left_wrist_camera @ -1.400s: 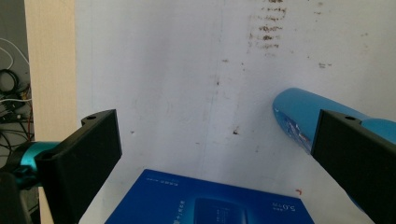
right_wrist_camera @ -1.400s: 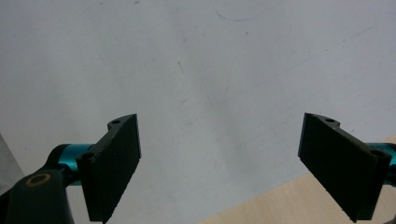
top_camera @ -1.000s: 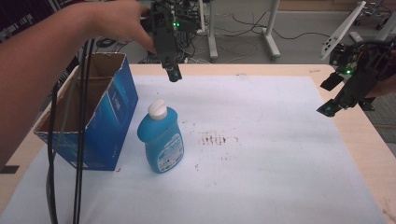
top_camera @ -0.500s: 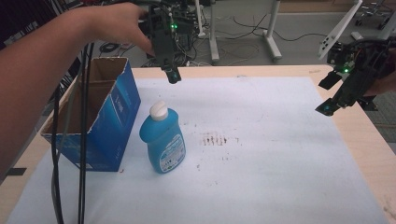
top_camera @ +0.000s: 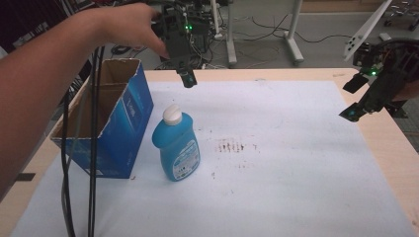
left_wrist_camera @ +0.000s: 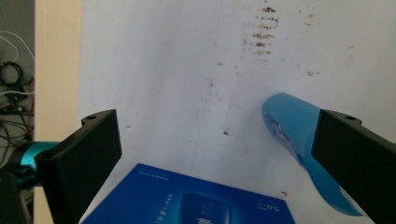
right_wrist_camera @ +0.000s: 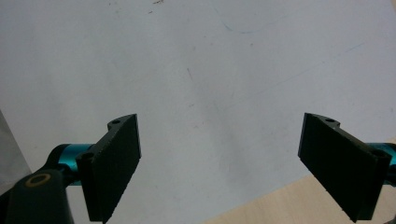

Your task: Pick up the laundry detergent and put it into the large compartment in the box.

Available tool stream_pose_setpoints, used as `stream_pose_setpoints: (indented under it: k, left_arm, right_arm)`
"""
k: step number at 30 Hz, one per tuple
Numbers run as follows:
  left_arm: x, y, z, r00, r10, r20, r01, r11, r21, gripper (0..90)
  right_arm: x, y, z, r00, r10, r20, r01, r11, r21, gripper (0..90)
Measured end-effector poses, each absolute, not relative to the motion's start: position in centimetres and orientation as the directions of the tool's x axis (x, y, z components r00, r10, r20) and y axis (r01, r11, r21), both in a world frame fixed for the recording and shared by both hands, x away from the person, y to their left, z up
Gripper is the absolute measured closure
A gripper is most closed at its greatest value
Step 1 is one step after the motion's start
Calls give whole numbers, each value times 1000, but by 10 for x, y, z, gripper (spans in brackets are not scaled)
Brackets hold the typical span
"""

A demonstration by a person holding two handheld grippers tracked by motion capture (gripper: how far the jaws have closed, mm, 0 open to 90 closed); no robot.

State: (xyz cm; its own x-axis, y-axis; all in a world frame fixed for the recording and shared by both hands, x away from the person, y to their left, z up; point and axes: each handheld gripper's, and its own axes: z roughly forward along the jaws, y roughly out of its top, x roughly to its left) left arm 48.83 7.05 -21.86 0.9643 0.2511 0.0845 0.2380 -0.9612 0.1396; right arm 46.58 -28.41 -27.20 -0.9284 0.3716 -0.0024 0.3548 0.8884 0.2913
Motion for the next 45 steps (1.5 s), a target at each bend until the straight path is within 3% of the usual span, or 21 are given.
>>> stream_pose_setpoints:
  k: [12,27,45]
  left_arm:
    - [471,83,-206,901,428,79,409,-895,178,17]
    - [444,91,-209,766,642,-10,625,-742,241,17]
    - [409,98,-223,666,743,-61,731,-635,249,17]
  right_arm:
    - [461,-283,-272,-933,358,-15,337,891,303,122]
    - [452,-281,-275,-939,343,-23,321,898,300,122]
    - [447,-277,-278,-944,329,-33,305,905,297,122]
